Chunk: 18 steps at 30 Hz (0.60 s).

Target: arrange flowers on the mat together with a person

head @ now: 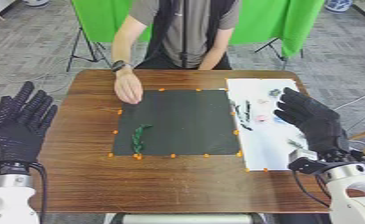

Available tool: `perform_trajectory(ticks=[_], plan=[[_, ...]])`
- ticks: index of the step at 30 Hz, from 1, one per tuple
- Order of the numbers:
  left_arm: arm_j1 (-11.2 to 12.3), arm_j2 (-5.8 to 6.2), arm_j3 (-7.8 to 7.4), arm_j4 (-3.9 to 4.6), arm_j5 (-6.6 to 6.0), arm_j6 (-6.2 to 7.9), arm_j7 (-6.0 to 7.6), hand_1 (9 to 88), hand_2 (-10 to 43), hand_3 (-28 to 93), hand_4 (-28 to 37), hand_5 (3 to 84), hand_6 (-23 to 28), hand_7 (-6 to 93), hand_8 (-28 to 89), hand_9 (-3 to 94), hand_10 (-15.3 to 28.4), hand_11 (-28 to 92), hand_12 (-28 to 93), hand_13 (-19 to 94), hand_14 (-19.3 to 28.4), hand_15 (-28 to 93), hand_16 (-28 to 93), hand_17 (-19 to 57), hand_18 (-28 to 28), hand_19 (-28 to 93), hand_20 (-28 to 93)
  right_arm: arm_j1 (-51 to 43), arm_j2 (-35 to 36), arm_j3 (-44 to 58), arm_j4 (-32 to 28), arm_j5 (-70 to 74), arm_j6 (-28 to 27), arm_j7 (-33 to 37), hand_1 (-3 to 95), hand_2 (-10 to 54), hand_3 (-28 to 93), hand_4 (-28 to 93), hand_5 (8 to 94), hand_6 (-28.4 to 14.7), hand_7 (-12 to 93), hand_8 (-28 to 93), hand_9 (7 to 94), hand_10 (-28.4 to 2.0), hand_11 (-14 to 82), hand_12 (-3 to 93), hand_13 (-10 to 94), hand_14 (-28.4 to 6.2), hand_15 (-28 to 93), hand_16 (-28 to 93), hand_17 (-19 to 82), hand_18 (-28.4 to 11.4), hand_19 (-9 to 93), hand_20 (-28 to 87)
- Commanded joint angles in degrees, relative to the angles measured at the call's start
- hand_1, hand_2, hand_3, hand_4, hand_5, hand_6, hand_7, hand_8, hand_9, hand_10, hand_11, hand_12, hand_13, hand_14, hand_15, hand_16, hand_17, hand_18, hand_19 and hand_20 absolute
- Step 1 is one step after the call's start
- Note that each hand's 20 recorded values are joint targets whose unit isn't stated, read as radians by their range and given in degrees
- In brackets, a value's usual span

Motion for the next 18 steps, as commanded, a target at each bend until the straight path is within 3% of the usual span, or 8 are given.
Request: perform_trajectory(ticks=[1,6,8,9,13,15,18], plan=[[1.3,-0.56,0.20,0.15,-0.23,-0.50,-0.10,22.6,17.1,72,-28.3,34.9,5.2,8.8,-10,25.3,11.8,15,3,17,8.7,19,-10,-4.3,9.4,28,7,-2.0,2.8,3.4,-1.8,-17.0,10.3,7.0,13.7,14.9,78,-19,41.3,-3.8,10,-9,36.4,-14.4,3.2,12.5,28,-12.3,7,17,9,-16.4,34,12],[1.5,-0.70,0.06,0.07,-0.18,-0.26,-0.08,22.4,17.1,72,-28.3,34.9,5.2,8.8,-10,25.4,11.8,15,3,17,8.8,18,-10,-4.2,9.4,28,7,-5.7,4.9,6.6,-3.9,-42.3,16.9,21.0,17.0,9.7,78,-19,41.0,-5.3,11,-9,36.8,-15.4,3.6,12.8,29,-11.7,6,16,10,-15.0,36,12],[1.9,-0.71,-0.02,-0.08,-0.23,-0.19,0.15,22.4,16.9,72,-28.3,34.9,5.2,8.8,-10,25.4,11.8,15,3,17,8.8,19,-10,-4.2,9.4,28,7,-7.2,5.0,7.9,-4.4,-47.7,16.7,24.4,18.8,6.5,77,-18,40.9,-5.7,11,-9,37.5,-16.0,4.8,13.3,29,-12.3,7,16,10,-14.4,37,11],[2.0,-0.79,-0.12,-0.12,-0.19,-0.16,0.20,22.4,16.9,72,-28.3,34.9,5.2,8.8,-10,25.5,11.8,15,3,17,8.8,19,-10,-4.3,9.4,28,7,-4.2,6.5,5.0,-4.1,-52.0,17.0,29.7,19.4,5.1,77,-18,40.9,-5.9,11,-9,37.6,-16.1,5.0,13.5,30,-12.6,8,16,10,-14.3,38,11],[2.0,-0.83,-0.25,-0.16,-0.18,-0.06,0.28,22.3,16.9,72,-28.3,34.9,5.3,8.8,-10,25.5,11.8,15,3,17,8.8,18,-10,-4.3,9.5,28,7,-4.5,7.5,4.2,-4.0,-67.0,13.0,39.3,21.4,0.0,75,-18,40.4,-6.4,11,-9,38.4,-16.7,6.0,15.2,30,-14.3,13,17,10,-15.0,41,10],[2.0,-0.80,-0.27,-0.17,-0.11,-0.22,0.29,22.3,16.9,72,-28.3,34.9,5.3,8.8,-10,25.6,11.8,15,3,17,8.7,18,-10,-4.3,9.5,28,7,-3.9,8.4,2.5,-3.0,-75.5,11.1,43.8,22.6,-4.6,74,-20,40.4,-6.4,11,-9,39.9,-17.1,9.0,18.0,31,-14.9,20,19,10,-16.5,44,10],[1.9,-0.72,-0.05,-0.12,-0.11,-0.27,0.27,22.3,16.9,72,-28.3,34.9,5.2,8.8,-10,25.6,11.8,15,3,17,8.7,18,-10,-4.3,9.5,28,7,-3.0,9.3,0.0,-1.5,-85.5,9.1,48.6,24.5,-8.9,73,-26,43.3,-6.2,14,-10,41.3,-17.5,22.6,25.2,31,-15.7,46,23,11,-18.1,55,16]])
